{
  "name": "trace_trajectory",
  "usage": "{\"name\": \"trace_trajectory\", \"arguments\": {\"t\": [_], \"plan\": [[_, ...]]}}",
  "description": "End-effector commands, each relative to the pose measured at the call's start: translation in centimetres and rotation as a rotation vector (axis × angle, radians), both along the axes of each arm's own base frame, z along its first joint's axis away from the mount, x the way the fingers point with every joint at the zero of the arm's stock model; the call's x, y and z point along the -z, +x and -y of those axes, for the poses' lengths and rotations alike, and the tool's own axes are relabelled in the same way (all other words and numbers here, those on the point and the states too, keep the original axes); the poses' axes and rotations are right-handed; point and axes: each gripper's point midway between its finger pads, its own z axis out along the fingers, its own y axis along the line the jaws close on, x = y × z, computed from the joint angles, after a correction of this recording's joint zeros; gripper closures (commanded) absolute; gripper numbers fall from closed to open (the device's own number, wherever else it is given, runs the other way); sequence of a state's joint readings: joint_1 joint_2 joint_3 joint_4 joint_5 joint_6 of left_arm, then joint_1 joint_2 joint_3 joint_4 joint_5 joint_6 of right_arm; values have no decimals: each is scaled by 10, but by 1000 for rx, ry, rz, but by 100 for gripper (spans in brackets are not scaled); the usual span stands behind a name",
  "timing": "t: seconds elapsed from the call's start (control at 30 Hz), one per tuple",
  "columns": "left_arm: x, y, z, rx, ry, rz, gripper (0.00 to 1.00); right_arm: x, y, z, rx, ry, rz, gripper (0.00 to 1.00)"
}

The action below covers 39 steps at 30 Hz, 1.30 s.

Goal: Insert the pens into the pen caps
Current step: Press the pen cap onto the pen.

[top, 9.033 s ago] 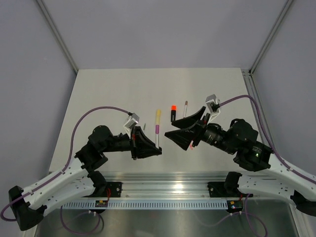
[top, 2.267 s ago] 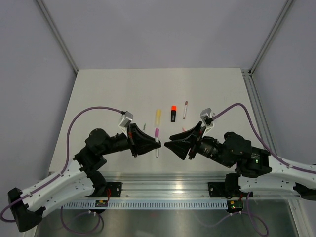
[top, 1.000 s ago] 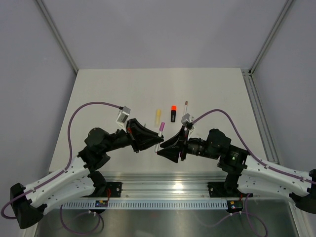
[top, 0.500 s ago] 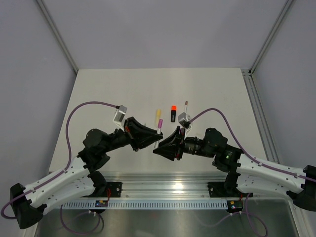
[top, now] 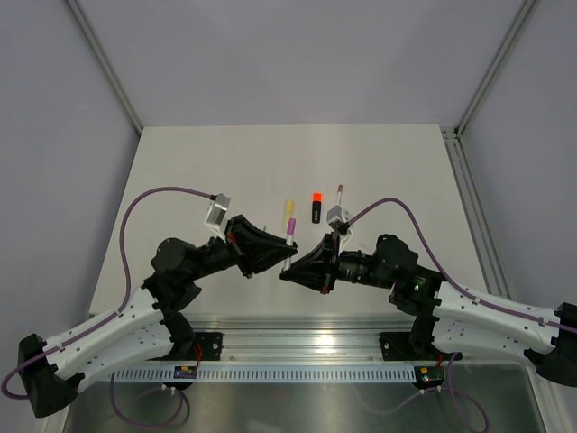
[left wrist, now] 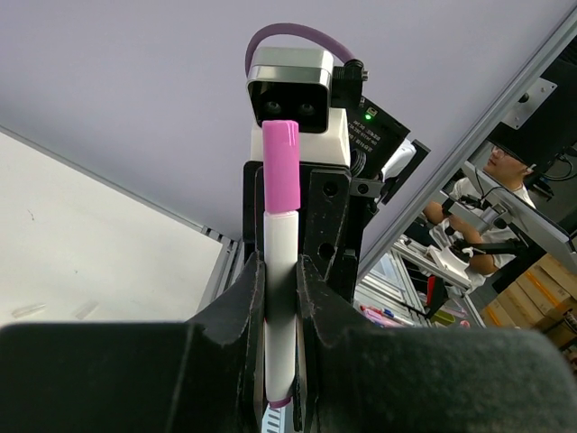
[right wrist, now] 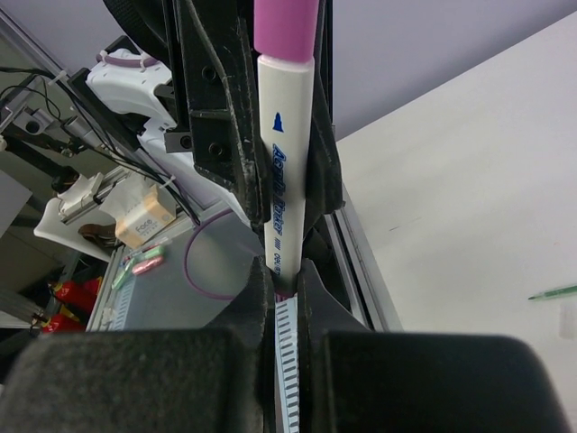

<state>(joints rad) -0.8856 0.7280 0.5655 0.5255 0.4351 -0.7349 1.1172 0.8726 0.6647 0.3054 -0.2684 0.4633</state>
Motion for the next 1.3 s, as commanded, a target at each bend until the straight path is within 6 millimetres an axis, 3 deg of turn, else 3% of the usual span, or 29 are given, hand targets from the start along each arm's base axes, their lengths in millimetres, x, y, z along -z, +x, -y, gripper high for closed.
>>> {"name": "trace_trajectory", "arguments": {"t": [0.0,0.3,0.77,1.13,1.27], "plan": [[-7,-6,-3,7,-32,33,100,-14,10,6,59,33,34,100],[15,-7,-1,12,45,1,75,-17,14,10,94,21,36,100],[27,-10,3,32,76,-19,64,-18,15,2,74,13,36,100],[28,-12,10,61,60,-37,72,-20,10,-1,44,33,31,100],[32,-13,11,64,75,-41,84,-27,6,3,36,40,37,100]]}}
